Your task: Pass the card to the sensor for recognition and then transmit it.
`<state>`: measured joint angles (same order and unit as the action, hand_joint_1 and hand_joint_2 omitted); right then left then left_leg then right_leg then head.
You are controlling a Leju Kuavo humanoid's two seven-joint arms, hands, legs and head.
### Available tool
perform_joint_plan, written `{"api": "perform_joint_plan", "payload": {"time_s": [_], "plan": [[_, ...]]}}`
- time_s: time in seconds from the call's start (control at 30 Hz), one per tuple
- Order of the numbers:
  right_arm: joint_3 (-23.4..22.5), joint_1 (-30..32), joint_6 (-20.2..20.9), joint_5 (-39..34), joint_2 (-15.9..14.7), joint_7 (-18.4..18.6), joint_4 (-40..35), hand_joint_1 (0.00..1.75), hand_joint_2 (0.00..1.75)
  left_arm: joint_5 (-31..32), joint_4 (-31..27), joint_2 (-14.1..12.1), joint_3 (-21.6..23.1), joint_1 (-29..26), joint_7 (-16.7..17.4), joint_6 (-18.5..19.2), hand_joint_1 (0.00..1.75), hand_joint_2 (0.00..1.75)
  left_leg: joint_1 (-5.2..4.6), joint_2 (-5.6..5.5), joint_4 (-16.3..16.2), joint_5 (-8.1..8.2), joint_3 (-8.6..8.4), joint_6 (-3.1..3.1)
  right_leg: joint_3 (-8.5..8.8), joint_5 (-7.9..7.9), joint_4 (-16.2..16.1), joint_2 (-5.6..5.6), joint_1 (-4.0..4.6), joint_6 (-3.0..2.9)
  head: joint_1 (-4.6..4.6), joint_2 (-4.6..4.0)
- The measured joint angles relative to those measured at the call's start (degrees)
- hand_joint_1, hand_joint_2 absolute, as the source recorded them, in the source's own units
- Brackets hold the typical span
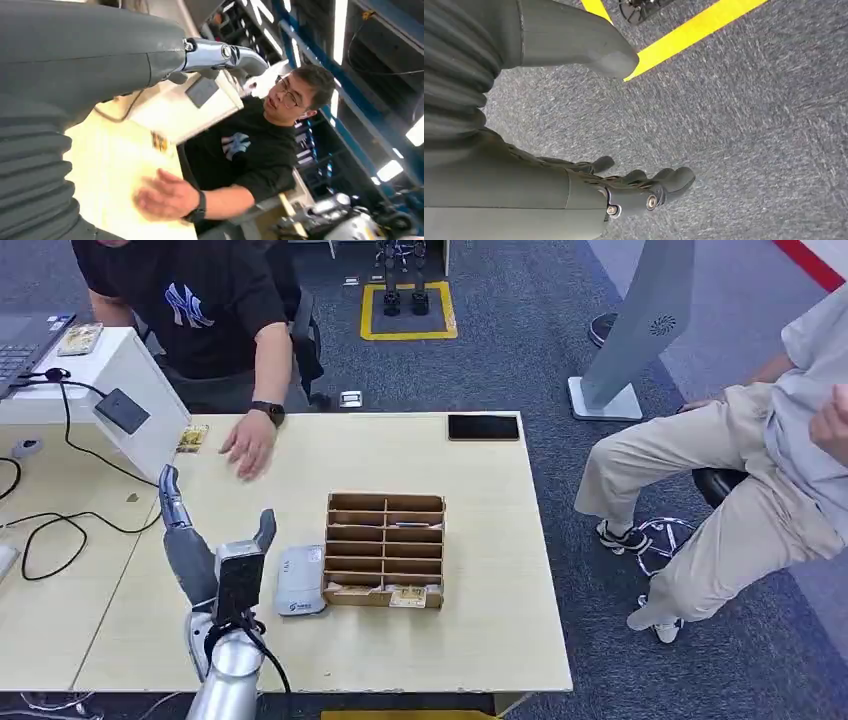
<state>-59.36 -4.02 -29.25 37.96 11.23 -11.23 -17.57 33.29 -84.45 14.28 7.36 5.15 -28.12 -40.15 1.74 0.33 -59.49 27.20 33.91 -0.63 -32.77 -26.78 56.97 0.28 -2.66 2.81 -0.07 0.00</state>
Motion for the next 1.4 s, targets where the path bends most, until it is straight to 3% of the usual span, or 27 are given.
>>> {"api": "perform_joint_plan", "payload": {"time_s": [0.1, 0.17, 0.23, 0.3, 0.53, 0.6, 0.77, 0.87, 1.1, 1.4], "plan": [[-0.5, 0.7, -0.1, 0.0, 0.1, 0.4, -0.7, 0.00, 1.75, -10.8, -3.9, -2.6, 5.0, -4.8, -3.1, 1.6, 0.00, 1.75, 0.00, -0.03, 0.0, 0.04, 0.03, 0.05, 0.00, -0.11, 0.0, -0.06, 0.00, -0.03, 0.02, 0.00], [-0.9, 0.9, -0.1, 0.1, 0.2, 0.4, -1.2, 0.00, 1.75, -17.0, -6.5, -4.5, 8.2, -7.3, -4.8, 5.0, 0.00, 1.75, 0.00, -0.02, 0.0, 0.12, 0.02, -0.01, -0.01, -0.15, 0.0, -0.06, 0.00, -0.06, -0.02, 0.00], [-1.4, 1.1, 0.0, 0.2, 0.3, 0.4, -1.7, 0.00, 1.75, -23.0, -9.5, -6.4, 10.7, -9.5, -6.4, 11.0, 0.00, 1.75, 0.00, -0.02, 0.0, 0.13, 0.02, -0.01, -0.02, -0.16, 0.0, -0.05, 0.00, -0.05, 0.00, 0.00], [-1.6, 1.2, 0.0, 0.3, 0.3, 0.4, -2.0, 0.00, 1.75, -24.7, -11.5, -7.9, 12.7, -11.0, -7.1, 13.2, 0.00, 1.75, 0.00, -0.02, 0.0, 0.12, 0.02, -0.01, -0.02, -0.16, 0.0, -0.06, 0.00, -0.05, 0.00, 0.00], [-1.8, 1.3, 0.1, 0.4, 0.3, 0.4, -2.5, 0.00, 1.75, -25.7, -14.3, -10.0, 14.7, -12.5, -7.4, 14.6, 0.00, 1.75, 0.00, -0.02, 0.0, 0.12, 0.01, -0.01, 0.00, -0.15, 0.0, -0.06, 0.00, -0.05, 0.00, 0.00], [-1.8, 1.3, 0.1, 0.4, 0.3, 0.3, -2.5, 0.00, 1.75, -26.4, -14.7, -10.6, 15.0, -12.7, -7.8, 17.0, 0.00, 1.75, 0.00, -0.02, 0.0, 0.12, 0.00, -0.01, 0.00, -0.15, 0.0, -0.05, 0.00, -0.05, 0.00, 0.00], [-2.1, 1.3, 1.2, 0.8, 0.3, -0.4, -2.6, 0.00, 1.75, -25.0, -15.1, -12.6, 16.5, -13.3, -10.3, 27.5, 0.00, 1.75, 0.00, -0.02, 0.0, 0.12, 0.01, -0.01, 0.00, -0.15, 0.0, -0.05, 0.00, -0.06, 0.00, 0.00], [-2.6, 1.3, 1.7, 1.1, 0.3, -0.8, -2.6, 0.00, 1.75, -22.3, -15.0, -13.6, 17.5, -13.3, -10.7, 30.3, 0.00, 1.75, 0.00, -0.02, 0.0, 0.13, 0.00, -0.01, -0.01, -0.16, 0.0, -0.05, 0.00, -0.06, 0.00, 0.00], [-3.2, 1.3, 2.1, 1.1, 0.3, -1.1, -2.6, 0.00, 1.75, -17.8, -14.4, -14.6, 19.4, -12.8, -9.6, 31.7, 0.00, 1.75, 0.00, -0.02, 0.0, 0.13, 0.00, -0.01, -0.02, -0.16, 0.0, -0.04, 0.00, -0.06, 0.00, 0.00], [-3.3, 1.3, 2.2, 1.2, 0.5, -1.1, -2.6, 0.00, 1.75, -17.1, -13.9, -14.7, 19.6, -12.7, -9.1, 31.8, 0.00, 1.75, 0.00, -0.02, 0.0, 0.12, 0.00, -0.01, -0.02, -0.16, 0.0, -0.04, 0.00, -0.06, 0.00, 0.00]]}}
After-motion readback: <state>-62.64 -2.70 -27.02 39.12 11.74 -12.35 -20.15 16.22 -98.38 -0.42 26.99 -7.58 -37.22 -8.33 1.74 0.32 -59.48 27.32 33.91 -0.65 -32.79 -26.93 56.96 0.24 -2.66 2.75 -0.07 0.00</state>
